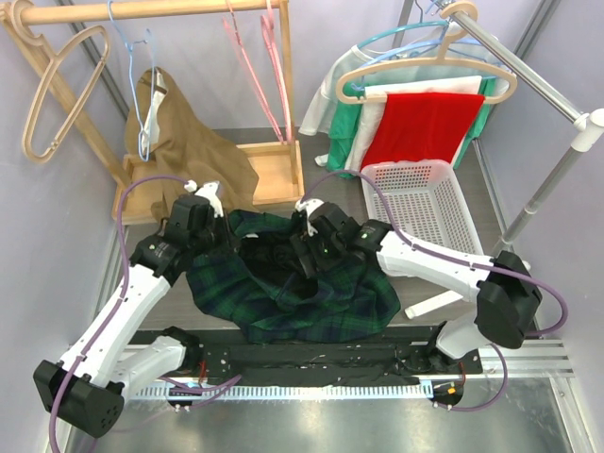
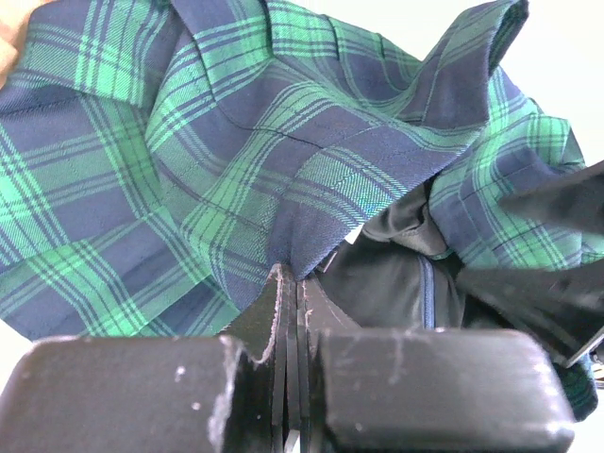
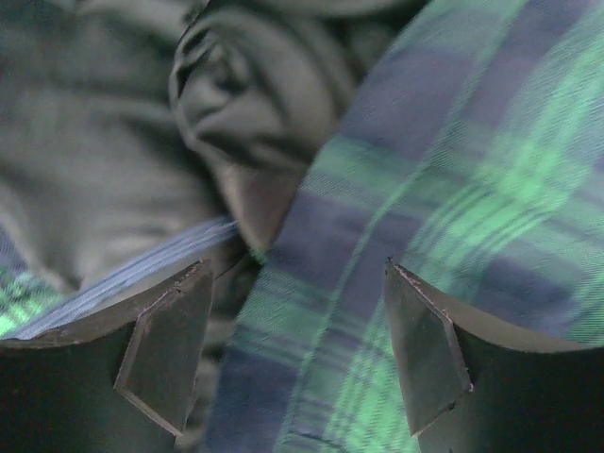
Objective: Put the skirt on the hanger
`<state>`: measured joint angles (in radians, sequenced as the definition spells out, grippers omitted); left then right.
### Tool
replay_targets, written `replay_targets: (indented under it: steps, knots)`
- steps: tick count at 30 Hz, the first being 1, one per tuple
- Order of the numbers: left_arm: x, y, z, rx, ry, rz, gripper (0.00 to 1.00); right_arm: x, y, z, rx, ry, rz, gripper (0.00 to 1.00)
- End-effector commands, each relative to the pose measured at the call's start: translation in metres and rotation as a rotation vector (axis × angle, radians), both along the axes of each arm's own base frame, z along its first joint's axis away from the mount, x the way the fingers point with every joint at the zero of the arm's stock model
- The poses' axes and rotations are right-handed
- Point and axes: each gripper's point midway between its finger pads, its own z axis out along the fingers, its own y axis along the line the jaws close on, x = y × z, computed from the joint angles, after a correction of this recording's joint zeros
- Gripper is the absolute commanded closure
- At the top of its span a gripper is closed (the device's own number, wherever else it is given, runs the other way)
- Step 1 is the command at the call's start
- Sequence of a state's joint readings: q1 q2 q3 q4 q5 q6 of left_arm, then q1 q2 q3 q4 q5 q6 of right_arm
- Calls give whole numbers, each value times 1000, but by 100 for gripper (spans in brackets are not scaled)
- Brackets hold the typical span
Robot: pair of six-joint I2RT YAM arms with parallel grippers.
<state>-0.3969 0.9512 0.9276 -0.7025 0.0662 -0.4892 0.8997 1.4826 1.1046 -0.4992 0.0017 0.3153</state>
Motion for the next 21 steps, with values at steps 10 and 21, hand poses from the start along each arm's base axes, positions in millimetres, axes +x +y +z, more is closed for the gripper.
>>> replay_targets:
  steps: [10, 21]
  knots:
    - [10, -9, 2, -36, -44, -24, 100, 63, 23, -8, 1, -221, -347, 24]
    - [16, 2, 1, 26, -46, 11, 100, 76, 1, 14, 7, -315, -493, 63]
